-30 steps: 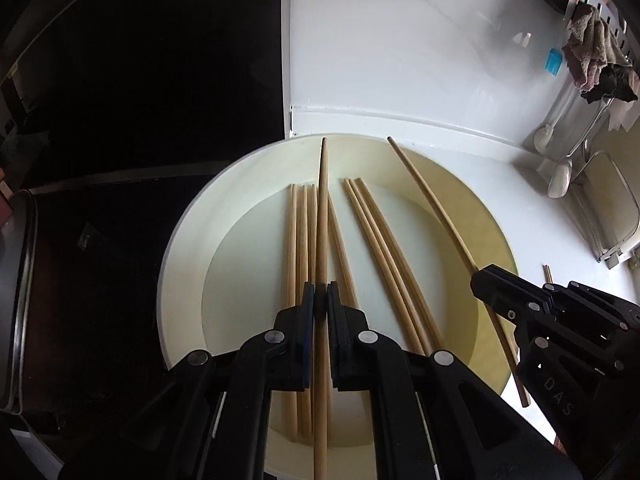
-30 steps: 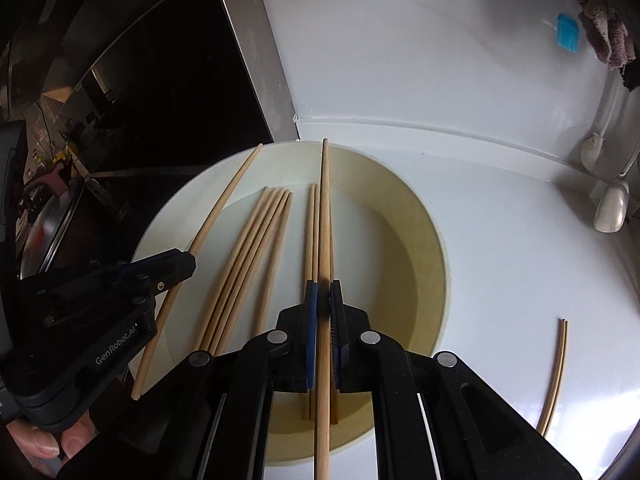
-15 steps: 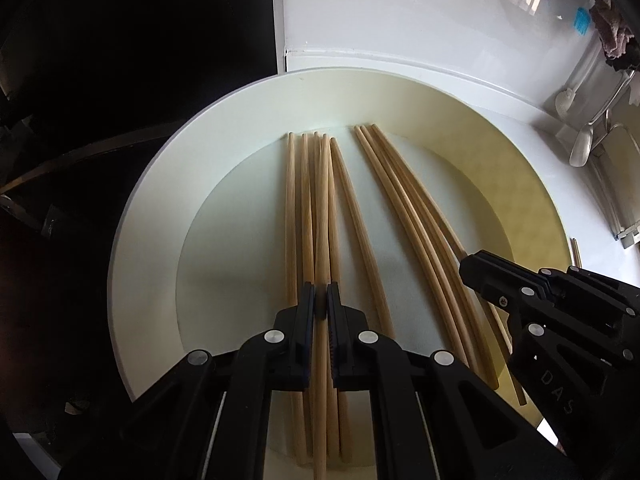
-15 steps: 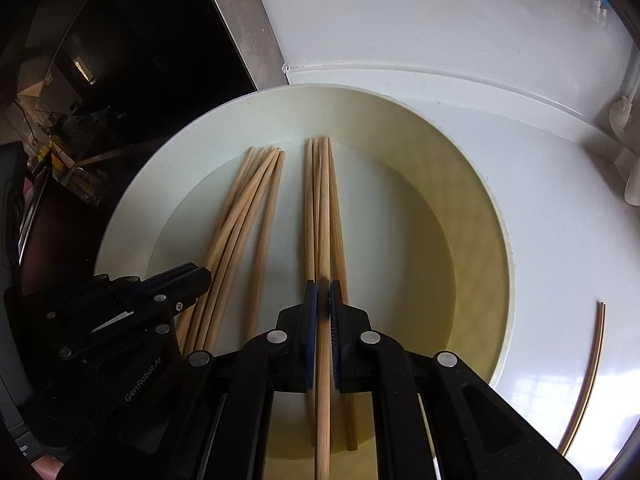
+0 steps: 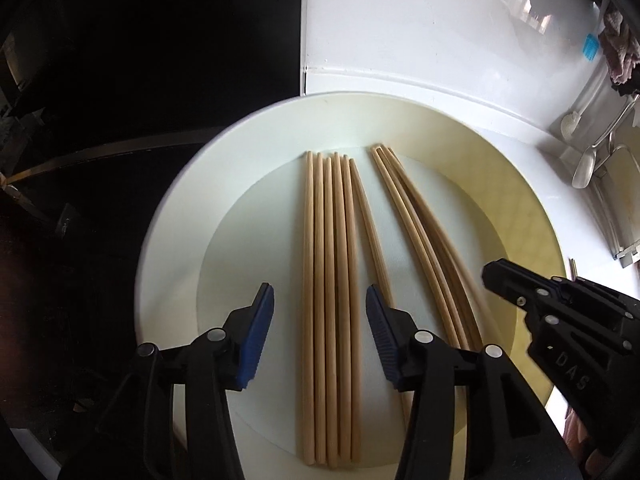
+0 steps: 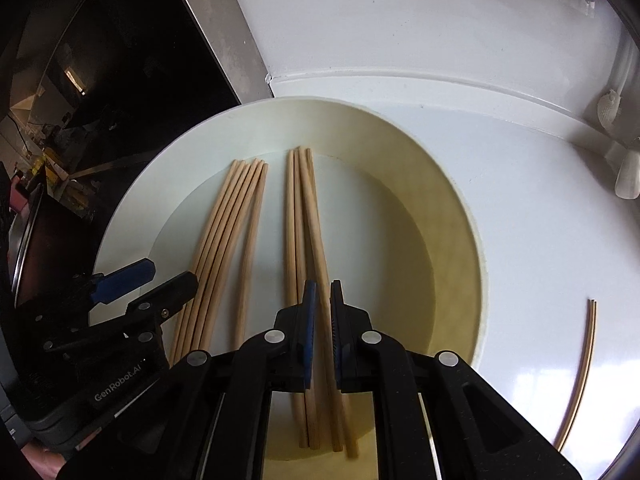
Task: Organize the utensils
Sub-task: 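Move the right tool back to the last two chopsticks on the counter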
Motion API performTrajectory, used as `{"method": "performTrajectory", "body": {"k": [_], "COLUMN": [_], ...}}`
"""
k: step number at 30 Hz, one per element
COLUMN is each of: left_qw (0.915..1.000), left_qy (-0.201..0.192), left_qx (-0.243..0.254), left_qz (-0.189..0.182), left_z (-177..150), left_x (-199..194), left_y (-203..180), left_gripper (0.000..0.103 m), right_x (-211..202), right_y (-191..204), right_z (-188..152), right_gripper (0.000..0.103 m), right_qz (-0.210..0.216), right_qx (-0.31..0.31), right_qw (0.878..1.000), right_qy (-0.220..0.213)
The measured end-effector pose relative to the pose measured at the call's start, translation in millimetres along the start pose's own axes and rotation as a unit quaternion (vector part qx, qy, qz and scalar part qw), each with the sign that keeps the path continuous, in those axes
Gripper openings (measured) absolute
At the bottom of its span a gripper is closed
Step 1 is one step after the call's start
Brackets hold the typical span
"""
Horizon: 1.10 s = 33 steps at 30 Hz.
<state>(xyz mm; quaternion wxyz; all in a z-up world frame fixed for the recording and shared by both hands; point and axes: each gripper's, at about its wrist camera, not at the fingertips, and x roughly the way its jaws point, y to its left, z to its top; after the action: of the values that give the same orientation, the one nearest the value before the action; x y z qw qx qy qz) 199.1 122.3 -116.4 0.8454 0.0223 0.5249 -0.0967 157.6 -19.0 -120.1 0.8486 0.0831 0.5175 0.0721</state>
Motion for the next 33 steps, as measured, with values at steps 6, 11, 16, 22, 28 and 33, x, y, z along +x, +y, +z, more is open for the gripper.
{"method": "performTrajectory", "body": {"k": [6, 11, 16, 22, 28, 33], "left_qw": [0.9997, 0.9994, 0.9989, 0.9975, 0.9958, 0.9943], "left_qy": [-0.02, -0.033, -0.044, -0.063, -0.068, -0.063], "left_qx": [-0.009, -0.013, -0.012, 0.009, 0.033, 0.052], "left_qz": [-0.003, -0.003, -0.012, -0.03, -0.052, -0.069], "left_z": [-4.8, -15.3, -28.6, -43.1, -51.5, -59.1], "left_x": [-22.4, -41.3, -61.2, -84.0, -94.5, -94.5], "left_y": [5.5, 8.7, 4.6, -15.7, -53.9, -92.8], "left_gripper": [0.074, 0.076, 0.076, 0.078, 0.078, 0.08], "right_x": [-27.5, -50.7, -76.6, -106.9, -124.9, -139.0], "right_y": [1.4, -4.3, -11.9, -37.2, -79.5, -118.2], "right_z": [-11.8, -30.9, -45.4, -69.3, -94.7, -115.5], "right_gripper": [0.025, 0.027, 0.033, 0.039, 0.041, 0.044], "right_qz": [-0.004, -0.002, -0.002, -0.017, -0.05, -0.077], "right_qx": [-0.016, -0.012, -0.007, 0.008, 0.042, 0.068], "right_qw": [1.0, 0.999, 0.999, 0.997, 0.994, 0.991], "right_qy": [-0.025, -0.033, -0.054, -0.08, -0.084, -0.084]}}
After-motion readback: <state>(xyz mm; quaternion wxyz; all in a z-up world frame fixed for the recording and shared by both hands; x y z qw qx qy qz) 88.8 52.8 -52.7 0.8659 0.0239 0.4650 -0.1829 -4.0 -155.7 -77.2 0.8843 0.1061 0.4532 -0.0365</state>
